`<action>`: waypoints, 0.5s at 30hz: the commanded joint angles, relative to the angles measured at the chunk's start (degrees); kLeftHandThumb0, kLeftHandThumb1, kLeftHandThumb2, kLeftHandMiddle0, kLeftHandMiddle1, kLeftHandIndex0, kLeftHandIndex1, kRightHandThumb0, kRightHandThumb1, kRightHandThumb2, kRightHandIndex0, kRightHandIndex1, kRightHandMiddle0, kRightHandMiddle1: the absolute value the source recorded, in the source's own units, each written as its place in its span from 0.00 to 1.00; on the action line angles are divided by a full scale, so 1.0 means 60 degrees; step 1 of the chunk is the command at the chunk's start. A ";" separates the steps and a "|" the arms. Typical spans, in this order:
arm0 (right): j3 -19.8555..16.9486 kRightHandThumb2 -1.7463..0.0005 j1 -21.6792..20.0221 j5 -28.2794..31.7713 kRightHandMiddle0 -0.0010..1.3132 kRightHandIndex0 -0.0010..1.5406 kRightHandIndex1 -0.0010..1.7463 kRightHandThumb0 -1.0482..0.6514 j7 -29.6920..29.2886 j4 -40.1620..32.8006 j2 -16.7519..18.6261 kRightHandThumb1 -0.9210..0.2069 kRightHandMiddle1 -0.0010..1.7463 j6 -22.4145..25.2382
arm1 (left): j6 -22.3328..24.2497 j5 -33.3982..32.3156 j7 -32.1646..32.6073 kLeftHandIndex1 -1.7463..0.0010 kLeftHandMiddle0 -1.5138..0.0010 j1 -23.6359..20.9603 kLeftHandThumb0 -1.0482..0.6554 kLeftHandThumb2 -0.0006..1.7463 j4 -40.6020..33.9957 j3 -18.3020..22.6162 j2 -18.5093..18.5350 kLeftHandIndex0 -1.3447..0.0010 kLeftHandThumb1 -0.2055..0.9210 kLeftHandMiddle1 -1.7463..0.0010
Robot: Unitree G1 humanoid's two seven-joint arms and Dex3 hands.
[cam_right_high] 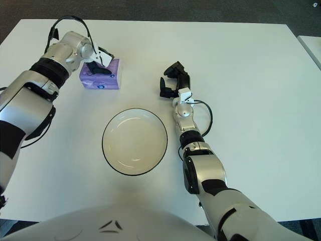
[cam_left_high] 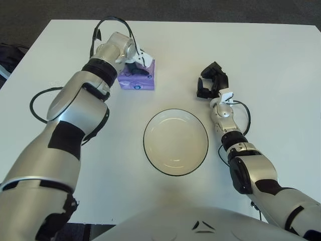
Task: Put the tissue paper into the plate.
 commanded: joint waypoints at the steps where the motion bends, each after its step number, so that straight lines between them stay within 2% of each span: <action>1: -0.0159 0.22 0.2457 0.0101 0.39 0.34 1.00 0.61 0.0073 0.2162 -0.0008 0.56 1.00 0.1895 | -0.0684 0.0471 0.0209 1.00 1.00 0.0325 0.00 0.27 0.0090 -0.0516 0.0531 1.00 1.00 1.00; 3: -0.0158 0.22 0.2453 0.0103 0.39 0.34 1.00 0.61 0.0082 0.2163 -0.0008 0.56 1.00 0.1894 | -0.0862 0.0375 0.0153 1.00 1.00 0.0423 0.00 0.19 -0.0213 -0.0434 0.0775 1.00 1.00 1.00; 7: -0.0156 0.22 0.2433 0.0101 0.39 0.34 1.00 0.61 0.0108 0.2183 -0.0013 0.56 1.00 0.1879 | -0.0928 0.0138 0.0348 1.00 1.00 0.0526 0.00 0.08 -0.0309 -0.0207 0.0859 1.00 0.99 1.00; 15: -0.0147 0.22 0.2398 0.0089 0.39 0.34 1.00 0.61 0.0089 0.2213 -0.0006 0.56 1.00 0.1907 | -0.1111 -0.0187 0.0255 1.00 1.00 0.0581 0.00 0.03 -0.0319 0.0037 0.0963 1.00 0.96 1.00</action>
